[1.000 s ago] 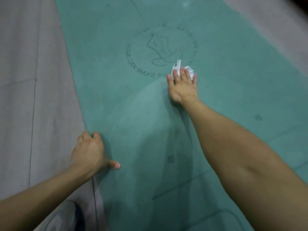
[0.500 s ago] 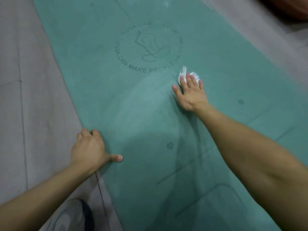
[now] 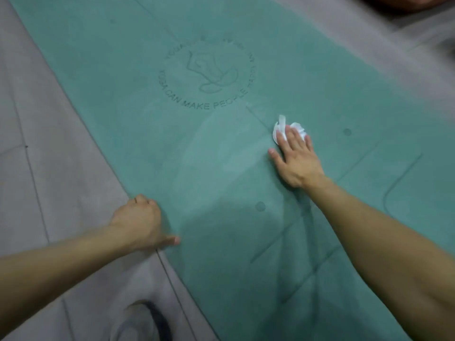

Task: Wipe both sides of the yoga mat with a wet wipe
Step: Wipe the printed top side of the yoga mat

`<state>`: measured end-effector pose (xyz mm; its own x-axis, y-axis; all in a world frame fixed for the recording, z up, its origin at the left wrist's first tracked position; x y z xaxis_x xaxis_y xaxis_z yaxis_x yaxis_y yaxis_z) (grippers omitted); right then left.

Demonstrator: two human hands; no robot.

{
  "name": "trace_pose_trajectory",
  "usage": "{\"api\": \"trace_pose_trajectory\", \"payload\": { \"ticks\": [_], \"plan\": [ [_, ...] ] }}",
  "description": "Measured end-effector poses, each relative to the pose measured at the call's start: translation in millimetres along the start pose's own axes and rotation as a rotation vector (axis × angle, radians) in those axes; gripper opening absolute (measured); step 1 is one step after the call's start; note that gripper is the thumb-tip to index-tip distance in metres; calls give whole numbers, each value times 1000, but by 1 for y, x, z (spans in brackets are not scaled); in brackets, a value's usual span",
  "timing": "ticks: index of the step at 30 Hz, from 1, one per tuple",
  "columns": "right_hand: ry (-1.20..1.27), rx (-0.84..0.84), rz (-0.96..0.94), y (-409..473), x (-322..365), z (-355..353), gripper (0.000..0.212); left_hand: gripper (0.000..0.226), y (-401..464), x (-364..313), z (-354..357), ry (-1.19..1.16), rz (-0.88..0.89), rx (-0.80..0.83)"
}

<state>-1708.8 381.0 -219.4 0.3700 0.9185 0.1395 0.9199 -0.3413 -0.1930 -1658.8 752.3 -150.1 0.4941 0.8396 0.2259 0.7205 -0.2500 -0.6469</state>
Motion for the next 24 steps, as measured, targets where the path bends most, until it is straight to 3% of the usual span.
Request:
{"api": "trace_pose_trajectory", "payload": {
  "ticks": [2, 3, 7, 9, 11, 14, 17, 19, 21, 24],
  "plan": [
    [57, -14, 47, -20, 26, 10, 89, 98, 0, 8, -21, 72, 111, 114],
    [64, -26, -44, -40, 53, 19, 90, 89, 1, 11, -31, 123, 163, 144],
    [42, 119, -758, -151, 149, 54, 80, 70, 5, 8, -59, 351, 318, 73],
    [22, 133, -894, -156, 128, 51, 75, 68, 7, -2, -65, 479, 376, 16],
    [16, 43, -670, -125, 75, 38, 72, 71, 11, -15, -64, 575, 423, -45],
    [-10, -53, -91, -76, -18, 17, 74, 81, 18, -40, -52, 549, 482, -146],
    [75, -81, 160, -72, -19, 21, 83, 80, 21, -62, -40, 491, 602, -318],
    [79, -105, -2, -93, 40, 37, 87, 76, 21, -68, -30, 480, 665, -362],
    [56, -29, -382, -129, 101, 55, 85, 75, 24, -66, -24, 489, 698, -366],
    [-16, 73, -734, -143, 107, 56, 79, 82, 33, -53, -21, 437, 690, -377]
  ]
}}
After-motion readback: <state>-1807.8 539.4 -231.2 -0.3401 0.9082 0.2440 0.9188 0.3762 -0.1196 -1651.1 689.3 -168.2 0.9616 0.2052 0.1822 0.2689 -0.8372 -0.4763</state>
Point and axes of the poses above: each hand's wrist, its own y-axis towards the middle knuckle, its own z-axis out of the palm, x = y × z, the point moved 1 cm from there along y, towards the middle knuckle, and after that the axes turned 1 degree about -x, right-handed, at the moved point
